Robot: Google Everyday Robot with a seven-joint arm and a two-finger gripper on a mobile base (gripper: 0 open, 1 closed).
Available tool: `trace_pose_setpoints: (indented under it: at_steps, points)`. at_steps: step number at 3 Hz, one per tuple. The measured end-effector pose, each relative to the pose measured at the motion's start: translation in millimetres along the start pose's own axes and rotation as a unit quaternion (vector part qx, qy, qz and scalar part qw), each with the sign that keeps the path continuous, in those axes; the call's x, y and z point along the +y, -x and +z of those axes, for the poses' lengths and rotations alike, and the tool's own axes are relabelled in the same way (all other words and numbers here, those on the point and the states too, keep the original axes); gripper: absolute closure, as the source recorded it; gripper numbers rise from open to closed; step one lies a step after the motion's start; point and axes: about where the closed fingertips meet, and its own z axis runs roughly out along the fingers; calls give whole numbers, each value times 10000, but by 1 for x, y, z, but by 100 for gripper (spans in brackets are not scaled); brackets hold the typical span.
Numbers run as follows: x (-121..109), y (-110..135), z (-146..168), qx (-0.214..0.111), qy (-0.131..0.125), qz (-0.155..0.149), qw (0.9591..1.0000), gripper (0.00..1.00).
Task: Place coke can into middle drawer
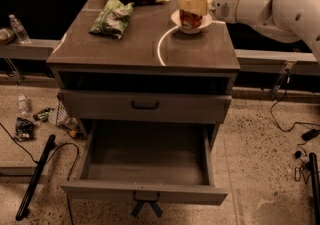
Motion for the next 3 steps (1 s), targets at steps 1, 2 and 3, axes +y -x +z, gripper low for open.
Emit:
trace_pose_setpoints:
  at_steps: [1, 2, 3]
  points:
    - [52, 56, -48, -475, -552, 245, 9970, 100]
    - [99, 54, -73, -506, -855, 447, 9940, 100]
    - [140, 11, -87, -163, -1051, 683, 9920, 100]
